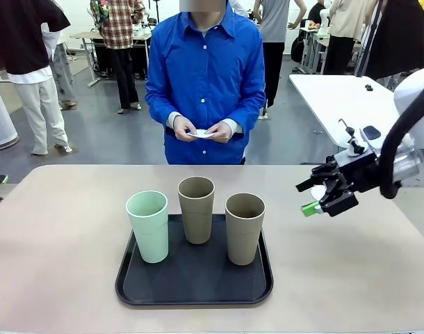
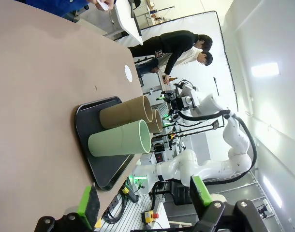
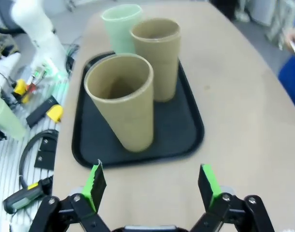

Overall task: Place coasters on the table and set cups on them.
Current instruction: Pick up one Reusable plastic cup and place it on a coaster set by the human.

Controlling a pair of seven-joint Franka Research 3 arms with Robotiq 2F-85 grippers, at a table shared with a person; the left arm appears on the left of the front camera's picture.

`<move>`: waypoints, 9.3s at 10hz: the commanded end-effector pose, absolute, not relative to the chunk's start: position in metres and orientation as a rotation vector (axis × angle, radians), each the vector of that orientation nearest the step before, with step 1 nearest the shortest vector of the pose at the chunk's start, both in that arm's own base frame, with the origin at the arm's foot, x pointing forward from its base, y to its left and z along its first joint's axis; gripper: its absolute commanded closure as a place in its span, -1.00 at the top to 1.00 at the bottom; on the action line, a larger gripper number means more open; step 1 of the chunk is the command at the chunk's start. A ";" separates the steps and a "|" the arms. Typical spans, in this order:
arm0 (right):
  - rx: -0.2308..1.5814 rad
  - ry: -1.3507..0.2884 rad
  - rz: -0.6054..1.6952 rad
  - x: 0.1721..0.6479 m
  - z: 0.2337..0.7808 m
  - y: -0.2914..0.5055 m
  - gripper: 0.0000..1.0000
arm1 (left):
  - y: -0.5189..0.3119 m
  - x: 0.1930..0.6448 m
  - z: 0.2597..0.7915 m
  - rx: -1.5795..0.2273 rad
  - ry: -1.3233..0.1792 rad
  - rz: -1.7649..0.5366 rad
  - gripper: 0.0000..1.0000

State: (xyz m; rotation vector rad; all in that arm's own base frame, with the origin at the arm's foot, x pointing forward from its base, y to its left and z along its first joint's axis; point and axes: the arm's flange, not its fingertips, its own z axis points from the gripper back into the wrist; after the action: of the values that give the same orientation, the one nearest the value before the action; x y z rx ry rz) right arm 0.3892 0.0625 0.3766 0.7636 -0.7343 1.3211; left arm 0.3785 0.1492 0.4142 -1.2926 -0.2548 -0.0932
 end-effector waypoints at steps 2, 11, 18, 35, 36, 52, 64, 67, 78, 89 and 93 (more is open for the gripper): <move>0.942 -0.794 1.417 0.410 0.345 0.073 1.00 | 0.150 0.377 0.415 -1.300 -0.261 -0.101 1.00; 0.972 -0.759 1.406 0.407 0.334 0.081 1.00 | 0.150 0.377 0.415 -1.300 -0.261 -0.101 1.00; 1.054 -0.797 1.375 0.393 0.312 0.078 1.00 | 0.150 0.377 0.415 -1.300 -0.261 -0.101 1.00; 1.197 -0.773 1.312 0.401 0.275 0.114 1.00 | 0.150 0.377 0.415 -1.300 -0.261 -0.101 1.00; 1.197 -0.773 1.312 0.401 0.275 0.114 1.00 | 0.150 0.377 0.415 -1.300 -0.261 -0.101 1.00; 1.218 -0.934 1.382 0.399 0.251 0.140 1.00 | 0.150 0.377 0.415 -1.300 -0.261 -0.101 1.00; 1.219 -0.878 1.379 0.411 0.224 0.170 1.00 | 0.150 0.377 0.415 -1.300 -0.261 -0.101 1.00; 1.249 -0.852 1.379 0.414 0.215 0.179 1.00 | 0.150 0.377 0.415 -1.300 -0.261 -0.101 1.00; 1.288 -0.945 1.341 0.390 0.296 0.152 0.55 | 0.150 0.377 0.415 -1.300 -0.261 -0.101 1.00; 1.213 -0.955 1.326 0.393 0.402 0.137 0.55 | 0.150 0.377 0.415 -1.300 -0.261 -0.101 1.00; 1.172 -1.017 1.240 0.426 0.406 0.105 0.61 | 0.150 0.377 0.415 -1.300 -0.261 -0.101 1.00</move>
State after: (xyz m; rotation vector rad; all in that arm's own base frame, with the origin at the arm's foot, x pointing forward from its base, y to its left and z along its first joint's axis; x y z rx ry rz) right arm 0.4057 0.1211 0.4037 1.1769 -0.9704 1.2825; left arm 0.3786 0.1490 0.4142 -1.2930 -0.2539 -0.0936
